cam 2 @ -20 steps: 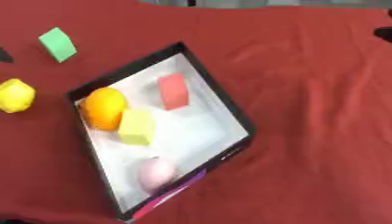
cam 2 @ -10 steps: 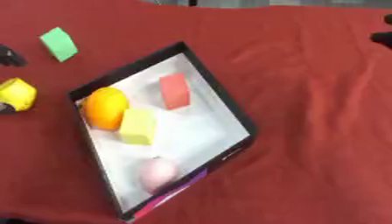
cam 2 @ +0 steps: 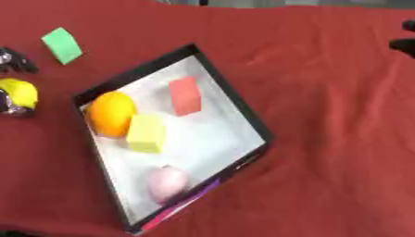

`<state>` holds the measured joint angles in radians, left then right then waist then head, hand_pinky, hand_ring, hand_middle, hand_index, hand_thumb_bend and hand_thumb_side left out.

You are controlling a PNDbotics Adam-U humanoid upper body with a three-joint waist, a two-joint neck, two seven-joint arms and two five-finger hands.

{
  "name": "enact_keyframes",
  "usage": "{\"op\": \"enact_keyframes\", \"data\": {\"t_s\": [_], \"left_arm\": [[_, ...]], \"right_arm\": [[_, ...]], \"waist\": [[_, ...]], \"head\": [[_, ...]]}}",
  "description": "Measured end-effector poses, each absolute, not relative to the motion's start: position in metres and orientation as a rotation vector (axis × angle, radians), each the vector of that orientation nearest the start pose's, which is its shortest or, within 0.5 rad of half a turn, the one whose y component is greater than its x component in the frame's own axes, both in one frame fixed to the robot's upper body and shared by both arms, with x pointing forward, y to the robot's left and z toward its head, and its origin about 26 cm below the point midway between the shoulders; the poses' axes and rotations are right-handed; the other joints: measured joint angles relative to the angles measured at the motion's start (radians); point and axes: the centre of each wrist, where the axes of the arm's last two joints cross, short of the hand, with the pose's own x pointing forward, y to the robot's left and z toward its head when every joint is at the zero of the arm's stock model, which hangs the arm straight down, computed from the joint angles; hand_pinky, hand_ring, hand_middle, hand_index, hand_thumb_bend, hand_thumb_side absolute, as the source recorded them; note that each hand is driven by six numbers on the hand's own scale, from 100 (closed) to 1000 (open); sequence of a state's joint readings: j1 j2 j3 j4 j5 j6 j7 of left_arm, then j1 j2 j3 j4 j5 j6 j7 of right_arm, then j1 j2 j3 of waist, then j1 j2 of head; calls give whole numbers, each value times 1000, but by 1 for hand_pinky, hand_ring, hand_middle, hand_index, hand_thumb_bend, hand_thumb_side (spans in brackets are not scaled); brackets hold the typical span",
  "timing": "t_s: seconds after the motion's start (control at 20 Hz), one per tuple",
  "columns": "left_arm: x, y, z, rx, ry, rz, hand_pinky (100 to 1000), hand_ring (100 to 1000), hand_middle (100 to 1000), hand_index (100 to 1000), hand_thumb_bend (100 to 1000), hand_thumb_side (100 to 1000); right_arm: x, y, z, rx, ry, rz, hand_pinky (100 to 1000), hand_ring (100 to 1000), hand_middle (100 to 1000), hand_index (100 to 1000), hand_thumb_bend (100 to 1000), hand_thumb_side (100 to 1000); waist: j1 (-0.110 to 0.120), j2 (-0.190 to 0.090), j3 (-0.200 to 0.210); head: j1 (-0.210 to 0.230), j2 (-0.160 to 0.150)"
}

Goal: Pick up objects on the table and place them in the box.

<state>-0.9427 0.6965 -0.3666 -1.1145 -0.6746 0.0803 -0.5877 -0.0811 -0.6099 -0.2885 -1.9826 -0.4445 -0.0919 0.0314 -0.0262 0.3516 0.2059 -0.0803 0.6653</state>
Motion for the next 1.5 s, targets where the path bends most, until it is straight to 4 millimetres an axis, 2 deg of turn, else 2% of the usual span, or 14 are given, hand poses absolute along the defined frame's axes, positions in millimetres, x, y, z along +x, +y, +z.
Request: {"op": "enact_keyframes", "data": {"t_s": [0.15, 0.2, 0.3, 0.45, 0.5, 0.55, 0.6, 0.7, 0.8, 0.9, 1.25, 1.5], "left_arm": [[452, 306, 250, 876, -1107, -1497, 815, 817, 751, 720, 401, 130], [451, 306, 250, 872, -1103, -1499, 807, 809, 742, 710, 328, 132], [449, 306, 251, 866, -1098, -1501, 800, 804, 734, 703, 266, 148], [445, 308, 258, 869, -1101, -1499, 799, 804, 733, 702, 268, 131], [444, 308, 260, 870, -1101, -1496, 799, 804, 734, 713, 297, 144], [443, 308, 262, 873, -1104, -1492, 804, 809, 744, 751, 372, 198], [442, 308, 264, 877, -1110, -1486, 817, 822, 761, 825, 415, 240], [440, 308, 266, 882, -1123, -1478, 841, 843, 784, 885, 556, 300], [439, 307, 269, 888, -1135, -1477, 859, 855, 792, 893, 651, 308], [436, 310, 272, 908, -1132, -1474, 864, 857, 789, 887, 701, 302], [430, 328, 276, 1006, -1035, -1454, 870, 858, 790, 880, 708, 291], [432, 336, 270, 1012, -987, -1441, 863, 855, 784, 871, 655, 300]], "right_arm": [[261, -384, 210, -179, -2223, 212, 924, 736, 776, 829, 100, 558], [261, -384, 210, -179, -2222, 213, 924, 736, 776, 829, 100, 557], [261, -384, 209, -178, -2221, 214, 924, 736, 777, 829, 100, 558], [261, -384, 209, -178, -2220, 214, 925, 736, 777, 829, 100, 558], [261, -384, 209, -178, -2220, 214, 925, 736, 776, 829, 100, 559], [261, -384, 209, -178, -2220, 214, 925, 736, 776, 829, 100, 558], [261, -384, 209, -178, -2219, 215, 925, 736, 776, 828, 100, 557], [261, -384, 209, -177, -2218, 216, 925, 736, 775, 828, 100, 558], [261, -384, 209, -178, -2216, 218, 925, 736, 775, 828, 100, 557], [261, -384, 209, -181, -2215, 219, 926, 736, 776, 828, 100, 557], [260, -384, 206, -188, -2206, 216, 926, 736, 776, 829, 100, 556], [260, -384, 204, -194, -2200, 218, 927, 736, 776, 829, 100, 557]], "waist": [[0, 0, 0], [0, 0, 0], [0, 0, 0], [2, 0, 1], [3, 0, 1], [4, 0, 2], [4, 0, 3], [4, 0, 3], [4, 0, 3], [4, 0, 3], [6, 0, 5], [5, 2, 5]], "head": [[0, 0], [0, 0], [0, 0], [2, 0], [3, 0], [3, 0], [3, 0], [3, 0], [5, 0], [7, 0], [8, 0], [9, 0]]}}
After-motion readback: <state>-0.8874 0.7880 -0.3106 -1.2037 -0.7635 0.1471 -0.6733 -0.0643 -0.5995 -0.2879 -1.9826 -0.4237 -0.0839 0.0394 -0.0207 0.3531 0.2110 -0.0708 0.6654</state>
